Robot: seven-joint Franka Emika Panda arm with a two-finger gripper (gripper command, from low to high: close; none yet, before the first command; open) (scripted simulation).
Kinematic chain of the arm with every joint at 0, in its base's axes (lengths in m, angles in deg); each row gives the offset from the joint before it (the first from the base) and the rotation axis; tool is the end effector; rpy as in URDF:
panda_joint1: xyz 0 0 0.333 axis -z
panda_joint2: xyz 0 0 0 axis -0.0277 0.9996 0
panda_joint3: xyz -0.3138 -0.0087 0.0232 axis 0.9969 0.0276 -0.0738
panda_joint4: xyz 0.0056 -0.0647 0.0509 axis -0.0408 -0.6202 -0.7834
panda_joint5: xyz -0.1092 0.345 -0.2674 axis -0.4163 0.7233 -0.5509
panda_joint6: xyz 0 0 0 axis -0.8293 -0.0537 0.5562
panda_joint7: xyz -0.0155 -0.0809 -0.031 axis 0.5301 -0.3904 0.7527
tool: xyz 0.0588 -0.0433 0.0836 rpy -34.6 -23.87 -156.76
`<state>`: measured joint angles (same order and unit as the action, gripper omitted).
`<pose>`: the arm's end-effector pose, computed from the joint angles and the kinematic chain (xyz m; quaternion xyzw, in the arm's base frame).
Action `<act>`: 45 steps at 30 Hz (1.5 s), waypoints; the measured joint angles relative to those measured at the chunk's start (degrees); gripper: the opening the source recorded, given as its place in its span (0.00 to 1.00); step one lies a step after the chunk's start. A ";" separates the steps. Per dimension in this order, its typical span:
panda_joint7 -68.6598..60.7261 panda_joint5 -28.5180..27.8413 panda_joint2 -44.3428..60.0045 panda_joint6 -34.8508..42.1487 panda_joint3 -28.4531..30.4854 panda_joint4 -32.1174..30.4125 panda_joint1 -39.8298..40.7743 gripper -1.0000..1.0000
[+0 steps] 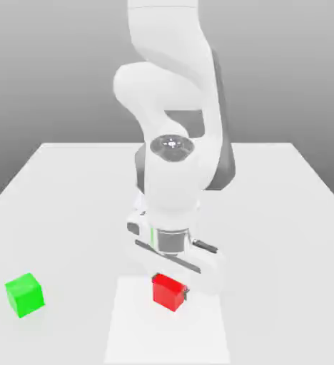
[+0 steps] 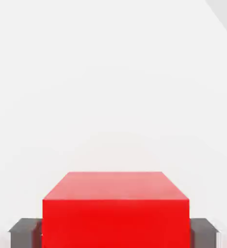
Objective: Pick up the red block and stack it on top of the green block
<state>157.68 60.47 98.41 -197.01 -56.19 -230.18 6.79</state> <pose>0.3686 0.0088 0.0811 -0.7635 0.6458 -0.0004 0.0014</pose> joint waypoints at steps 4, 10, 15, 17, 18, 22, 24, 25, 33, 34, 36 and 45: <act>-0.19 0.40 -1.12 0.92 -0.57 -0.09 0.43 0.00; -4.53 6.46 -9.49 7.95 -3.24 -1.19 1.50 0.00; -8.72 9.21 -14.57 12.92 -2.34 -1.52 1.89 0.00; -12.64 10.02 -14.57 13.95 -1.16 -0.45 3.65 0.00; -14.69 10.36 -14.44 14.41 -0.57 0.16 4.45 0.00; -22.83 11.27 -13.67 16.17 1.75 2.69 7.84 0.00; -26.73 11.46 -13.23 17.06 3.10 3.97 9.34 0.00; -28.67 11.51 -13.00 17.48 3.93 4.61 9.91 0.00; -43.29 10.79 -11.10 20.87 7.82 9.71 18.36 0.00; -45.03 10.56 -10.87 21.30 8.22 10.34 19.57 0.00; -48.43 10.03 -10.42 22.14 9.01 11.62 21.70 0.00; -56.94 11.07 0.05 14.77 9.52 14.68 25.99 1.00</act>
<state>100.74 71.54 98.45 -182.24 -46.68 -215.51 32.78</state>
